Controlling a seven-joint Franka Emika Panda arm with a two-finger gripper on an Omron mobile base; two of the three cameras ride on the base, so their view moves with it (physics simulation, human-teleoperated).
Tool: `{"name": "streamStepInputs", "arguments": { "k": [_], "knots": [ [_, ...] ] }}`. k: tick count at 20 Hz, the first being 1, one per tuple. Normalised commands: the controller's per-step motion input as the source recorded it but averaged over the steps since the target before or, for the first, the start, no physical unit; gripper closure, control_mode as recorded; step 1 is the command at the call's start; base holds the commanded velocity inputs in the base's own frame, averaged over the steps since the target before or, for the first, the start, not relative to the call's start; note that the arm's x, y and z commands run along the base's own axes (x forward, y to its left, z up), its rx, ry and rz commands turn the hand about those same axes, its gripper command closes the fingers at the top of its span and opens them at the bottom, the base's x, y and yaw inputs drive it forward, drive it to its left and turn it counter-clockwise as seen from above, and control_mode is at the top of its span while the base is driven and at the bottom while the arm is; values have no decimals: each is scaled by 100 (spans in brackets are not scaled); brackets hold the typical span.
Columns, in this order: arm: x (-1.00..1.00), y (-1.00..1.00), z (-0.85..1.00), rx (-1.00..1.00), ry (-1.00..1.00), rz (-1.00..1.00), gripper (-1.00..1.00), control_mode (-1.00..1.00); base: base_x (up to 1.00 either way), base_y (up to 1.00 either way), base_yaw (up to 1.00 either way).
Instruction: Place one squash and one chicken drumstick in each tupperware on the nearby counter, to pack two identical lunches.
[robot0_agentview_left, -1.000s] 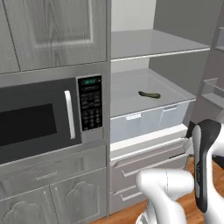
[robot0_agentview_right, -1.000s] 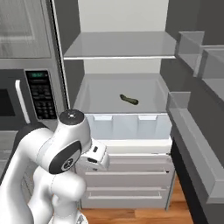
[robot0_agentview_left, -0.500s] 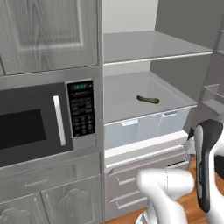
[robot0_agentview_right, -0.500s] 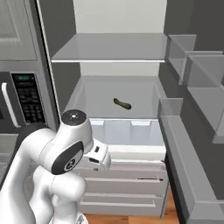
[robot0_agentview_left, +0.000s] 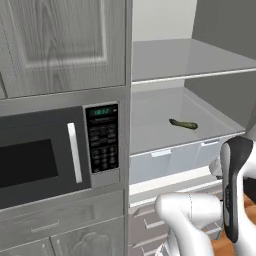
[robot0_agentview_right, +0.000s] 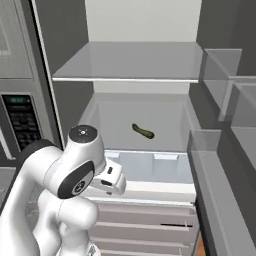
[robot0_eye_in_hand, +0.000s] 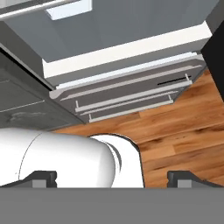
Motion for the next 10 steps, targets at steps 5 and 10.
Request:
{"name": "streamStepInputs", "arguments": {
  "k": [5,10],
  "knots": [
    [0,0,0,0,0,0,-100,100,38,-34,19],
    [0,0,0,0,0,0,-100,100,23,-56,25]
  ]
}}
